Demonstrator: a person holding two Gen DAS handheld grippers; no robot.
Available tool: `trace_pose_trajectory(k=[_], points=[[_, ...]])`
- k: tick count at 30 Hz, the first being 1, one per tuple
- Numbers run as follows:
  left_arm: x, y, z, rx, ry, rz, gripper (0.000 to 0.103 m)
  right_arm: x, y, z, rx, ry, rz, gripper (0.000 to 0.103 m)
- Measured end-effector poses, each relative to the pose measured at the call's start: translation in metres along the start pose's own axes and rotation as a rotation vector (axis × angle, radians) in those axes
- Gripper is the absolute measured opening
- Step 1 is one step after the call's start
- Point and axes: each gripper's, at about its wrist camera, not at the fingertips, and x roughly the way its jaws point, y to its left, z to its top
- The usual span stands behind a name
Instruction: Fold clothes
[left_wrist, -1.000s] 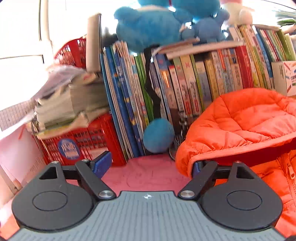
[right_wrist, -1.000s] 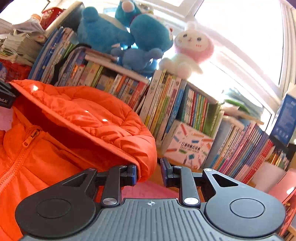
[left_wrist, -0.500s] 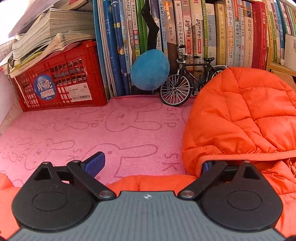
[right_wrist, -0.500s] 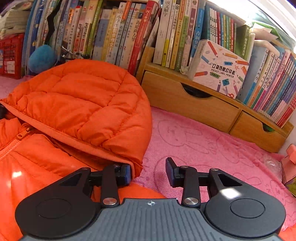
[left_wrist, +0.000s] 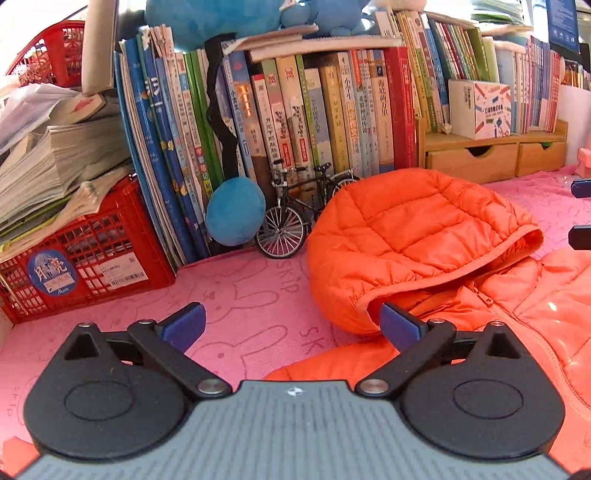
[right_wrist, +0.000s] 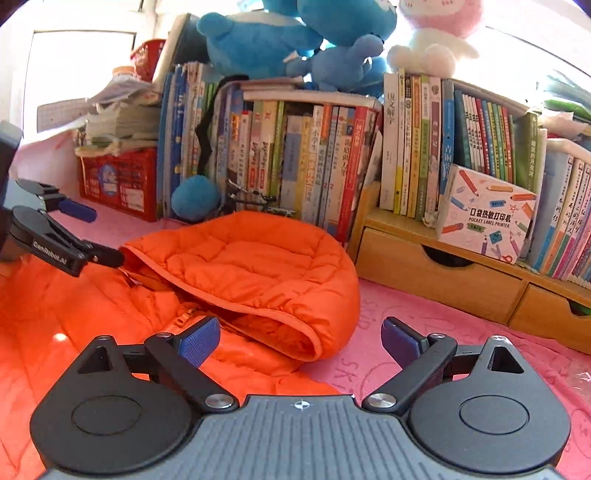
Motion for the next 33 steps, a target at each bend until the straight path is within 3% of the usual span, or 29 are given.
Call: trace_pose_trajectory(k=[1,3,5,6,8,10,15,18,24,30,33], points=[[-0.005,0.004,0.004,-0.056,-0.031,-0.003,0.101,-0.003,-0.004,0.003,0.048,-0.031,-0.001,0.094],[-0.014,0.005,0.011,-0.228,-0.121,0.011,0.101,0.004,-0.007,0.012,0.126,-0.066,-0.097,0.083],[-0.01,-0.01,0.017,-0.296,-0.196,0.081,0.101,0.025,0.001,0.021,0.119,-0.064,-0.219,0.053],[-0.002,-0.024,0.022,-0.284,-0.208,0.132,0.101,0.038,0.006,0.025,0.104,-0.059,-0.264,0.051],[0.02,-0.05,0.028,-0.234,-0.195,0.212,0.101,0.062,0.019,0.028,0.07,-0.053,-0.29,0.05],[0.046,-0.07,0.031,-0.162,-0.131,0.248,0.098,0.082,0.028,0.029,0.072,-0.035,-0.254,0.05],[0.096,-0.083,0.01,-0.021,0.036,0.377,0.094,0.118,0.041,0.016,0.105,0.059,-0.19,0.05],[0.112,-0.07,-0.002,-0.047,0.11,0.352,0.098,0.131,0.042,0.003,0.098,0.131,-0.179,0.048],[0.116,-0.059,-0.004,-0.091,0.13,0.334,0.103,0.134,0.047,-0.008,-0.004,0.172,-0.257,0.048],[0.118,-0.057,-0.005,-0.103,0.133,0.354,0.103,0.132,0.024,-0.007,0.11,0.19,-0.348,0.048],[0.119,-0.055,-0.004,-0.109,0.133,0.358,0.103,0.131,0.02,-0.007,0.129,0.197,-0.391,0.055]])
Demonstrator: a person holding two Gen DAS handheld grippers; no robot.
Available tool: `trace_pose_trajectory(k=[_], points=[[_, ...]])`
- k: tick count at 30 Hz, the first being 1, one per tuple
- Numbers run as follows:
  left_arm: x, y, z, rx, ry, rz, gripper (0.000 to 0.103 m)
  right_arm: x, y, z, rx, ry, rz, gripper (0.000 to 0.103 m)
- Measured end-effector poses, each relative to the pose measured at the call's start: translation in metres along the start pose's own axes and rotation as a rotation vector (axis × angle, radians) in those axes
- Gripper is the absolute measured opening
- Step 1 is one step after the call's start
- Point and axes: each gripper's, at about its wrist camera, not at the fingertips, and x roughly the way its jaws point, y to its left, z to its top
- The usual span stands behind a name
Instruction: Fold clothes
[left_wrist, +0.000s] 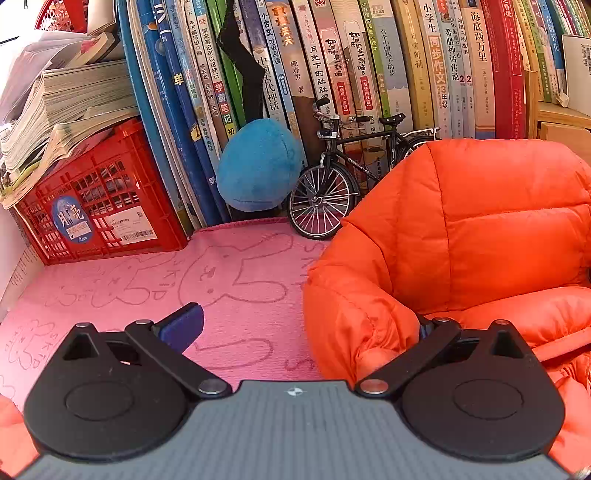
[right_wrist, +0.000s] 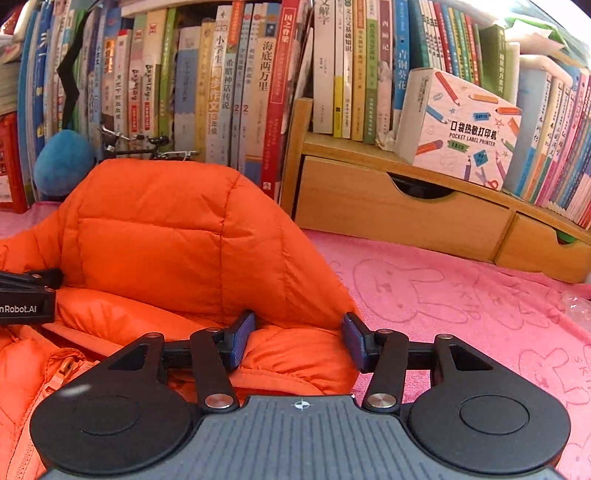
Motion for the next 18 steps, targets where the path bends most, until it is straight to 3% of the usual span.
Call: trace_pose_trajectory(k=[2,5,7,8,9,11,12,15,16,18], points=[[0.001,0.002,0.0,0.001,-0.001,0.009,0.103,0.002,-0.002,0.001,0.006,0.007,-0.043,0.069],[0.001,0.003,0.0,0.007,-0.006,0.023,0.103,0.004,-0.008,0.002,0.023,0.018,-0.069,0.08],[-0.005,0.004,0.0,0.005,-0.034,0.022,0.099,0.002,-0.013,0.002,0.037,0.018,-0.057,0.081],[-0.014,0.008,0.002,-0.024,-0.061,-0.013,0.089,-0.001,-0.018,0.003,0.064,0.005,-0.023,0.077],[-0.025,0.014,0.005,-0.078,-0.102,-0.067,0.087,-0.005,-0.027,0.003,0.111,-0.021,0.023,0.072],[-0.048,0.027,0.01,-0.183,-0.27,-0.159,0.088,-0.016,-0.047,0.005,0.242,-0.095,0.126,0.066],[-0.055,0.028,0.016,-0.205,-0.324,-0.169,0.089,-0.021,-0.058,0.008,0.317,-0.134,0.193,0.065],[-0.05,0.015,0.044,-0.212,-0.324,-0.18,0.088,-0.017,-0.078,0.028,0.509,-0.197,0.444,0.06],[-0.045,0.009,0.049,-0.208,-0.315,-0.183,0.088,-0.012,-0.079,0.036,0.546,-0.2,0.495,0.057],[-0.031,-0.005,0.054,-0.192,-0.291,-0.171,0.087,0.003,-0.071,0.052,0.557,-0.185,0.514,0.05]])
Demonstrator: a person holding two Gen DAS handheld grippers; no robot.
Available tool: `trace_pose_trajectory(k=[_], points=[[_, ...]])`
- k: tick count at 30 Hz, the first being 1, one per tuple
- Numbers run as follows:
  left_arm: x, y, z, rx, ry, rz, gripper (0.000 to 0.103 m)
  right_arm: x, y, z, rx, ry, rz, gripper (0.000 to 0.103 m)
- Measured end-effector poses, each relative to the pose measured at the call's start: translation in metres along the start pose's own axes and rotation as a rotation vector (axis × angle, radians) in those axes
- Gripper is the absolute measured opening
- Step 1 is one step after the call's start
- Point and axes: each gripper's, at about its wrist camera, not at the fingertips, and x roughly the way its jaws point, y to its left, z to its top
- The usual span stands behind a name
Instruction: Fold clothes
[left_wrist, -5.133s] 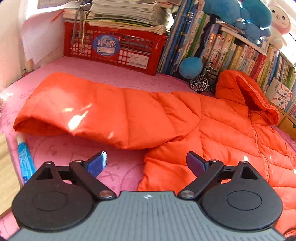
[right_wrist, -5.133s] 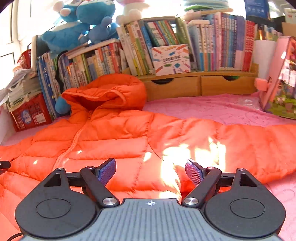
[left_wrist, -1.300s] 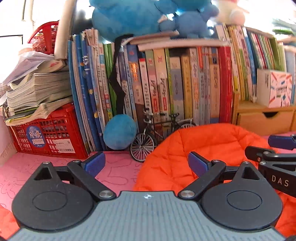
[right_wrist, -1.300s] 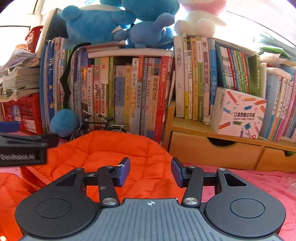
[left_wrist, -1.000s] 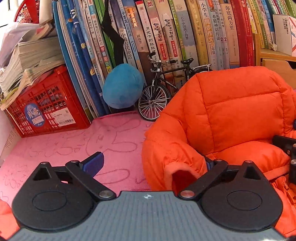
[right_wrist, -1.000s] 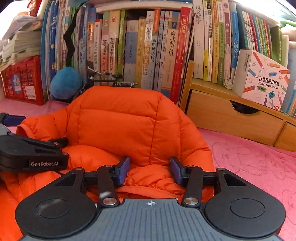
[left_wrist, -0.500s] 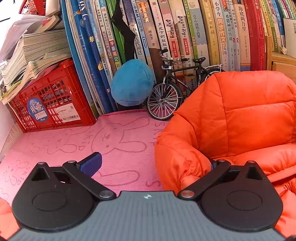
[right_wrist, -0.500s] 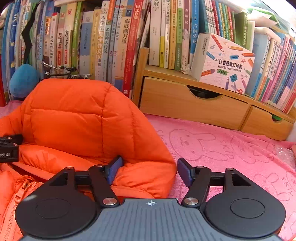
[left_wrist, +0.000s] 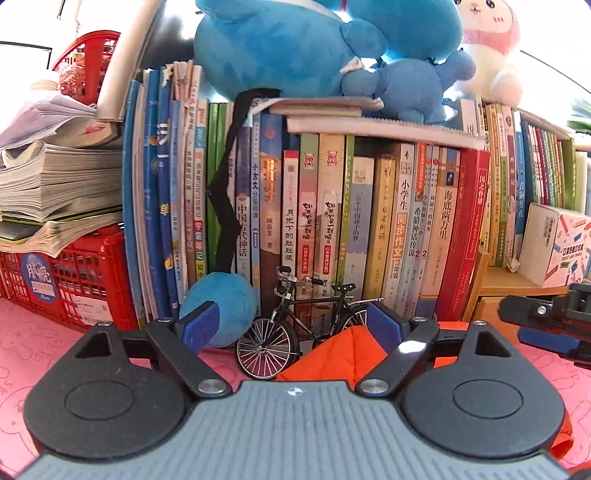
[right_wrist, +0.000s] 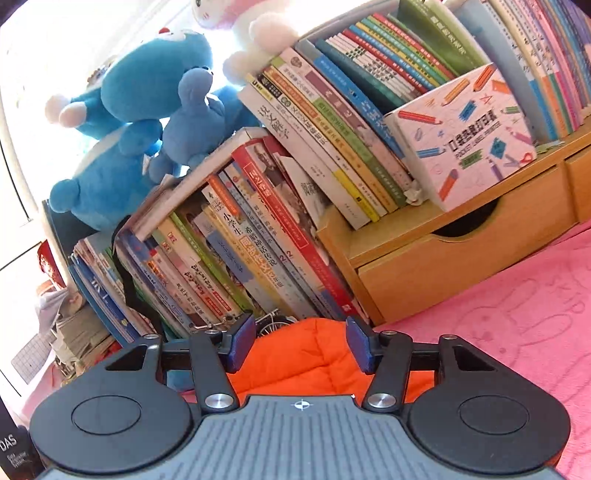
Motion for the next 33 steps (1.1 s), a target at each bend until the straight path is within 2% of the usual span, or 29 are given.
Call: trace_pose_trajectory(k=[4,10,12,15,18,23,25,27,28,29,31,33], points=[[0.028,-0.014,-0.011,0.02,0.052,0.038,0.081,0.044,0.012,-0.006,-0.048,0.066,-0.014,0.04],[0.057,-0.018,-0.033,0.065,0.157,0.165,0.078,0.082,0.008,-0.029,-0.115,0.149,-0.18,0.038],[0.065,-0.018,-0.036,0.092,0.211,0.193,0.078,0.088,0.006,-0.034,-0.134,0.177,-0.219,0.032],[0.076,-0.019,-0.04,0.136,0.273,0.219,0.078,0.093,0.01,-0.04,-0.243,0.197,-0.275,0.021],[0.076,-0.022,-0.043,0.208,0.264,0.257,0.08,0.098,0.021,-0.045,-0.39,0.215,-0.335,0.017],[0.081,-0.013,-0.047,0.295,0.264,0.354,0.081,0.1,0.03,-0.056,-0.643,0.206,-0.495,0.017],[0.083,-0.011,-0.049,0.345,0.262,0.364,0.081,0.099,0.031,-0.06,-0.738,0.183,-0.604,0.018],[0.078,-0.011,-0.049,0.402,0.243,0.349,0.08,0.094,0.032,-0.06,-0.773,0.153,-0.671,0.022],[0.071,-0.009,-0.047,0.405,0.228,0.336,0.079,0.085,0.031,-0.054,-0.737,0.126,-0.65,0.023],[0.06,-0.006,-0.044,0.385,0.208,0.324,0.079,0.073,0.029,-0.047,-0.672,0.098,-0.585,0.023],[0.033,0.005,-0.037,0.313,0.163,0.282,0.079,0.044,0.022,-0.032,-0.509,0.038,-0.42,0.023],[0.006,0.014,-0.032,0.235,0.131,0.219,0.079,0.028,0.017,-0.023,-0.373,0.038,-0.277,0.025]])
